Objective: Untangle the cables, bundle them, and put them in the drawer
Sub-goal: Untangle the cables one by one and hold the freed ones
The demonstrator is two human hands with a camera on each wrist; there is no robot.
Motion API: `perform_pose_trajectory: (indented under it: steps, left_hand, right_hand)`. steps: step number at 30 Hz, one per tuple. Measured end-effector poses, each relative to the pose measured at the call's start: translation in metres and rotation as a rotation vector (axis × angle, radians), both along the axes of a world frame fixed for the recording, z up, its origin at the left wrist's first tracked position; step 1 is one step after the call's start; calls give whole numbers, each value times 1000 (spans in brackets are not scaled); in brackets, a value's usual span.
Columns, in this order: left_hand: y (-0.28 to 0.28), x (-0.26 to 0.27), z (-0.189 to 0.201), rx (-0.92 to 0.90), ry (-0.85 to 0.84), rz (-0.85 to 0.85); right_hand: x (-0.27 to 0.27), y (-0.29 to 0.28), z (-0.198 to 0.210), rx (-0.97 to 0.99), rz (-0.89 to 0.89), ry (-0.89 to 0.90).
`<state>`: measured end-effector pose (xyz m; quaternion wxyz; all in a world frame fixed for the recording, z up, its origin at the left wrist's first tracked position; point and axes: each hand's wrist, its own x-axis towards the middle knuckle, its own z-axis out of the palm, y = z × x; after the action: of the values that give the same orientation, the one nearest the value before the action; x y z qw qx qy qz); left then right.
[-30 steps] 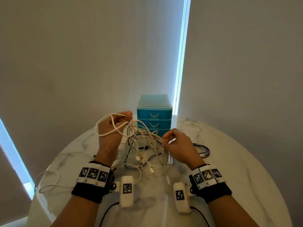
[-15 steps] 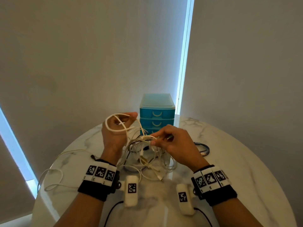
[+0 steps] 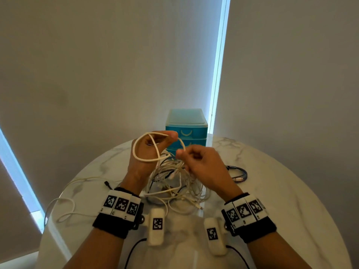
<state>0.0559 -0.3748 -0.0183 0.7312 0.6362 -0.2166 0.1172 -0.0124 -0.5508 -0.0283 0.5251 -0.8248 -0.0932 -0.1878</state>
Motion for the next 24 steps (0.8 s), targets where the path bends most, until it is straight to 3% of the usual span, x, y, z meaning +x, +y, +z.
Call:
perform_pose_trajectory:
  steps: [5, 10, 12, 14, 17, 19, 22, 24]
  left_hand:
    - [17, -1, 7, -38, 91, 105]
    - [26, 7, 2, 10, 203, 164]
    - [26, 8, 3, 8, 215, 171]
    - [24, 7, 2, 20, 215, 178]
    - [17, 2, 4, 62, 164, 191]
    - [12, -4, 6, 64, 130, 171]
    - [8, -12, 11, 81, 105, 100]
    - [8, -15, 13, 81, 95, 66]
  right_hand:
    - [3, -45, 14, 630, -93, -99]
    - [10, -86, 4, 716, -316, 1]
    - [12, -96, 0, 729, -327, 107]
    - [11, -95, 1, 638, -387, 137]
    - [1, -68, 13, 257, -531, 21]
    - [-4, -40, 19, 69, -392, -42]
    - [1, -5, 9, -109, -64, 116]
    - [10, 5, 0, -213, 4, 163]
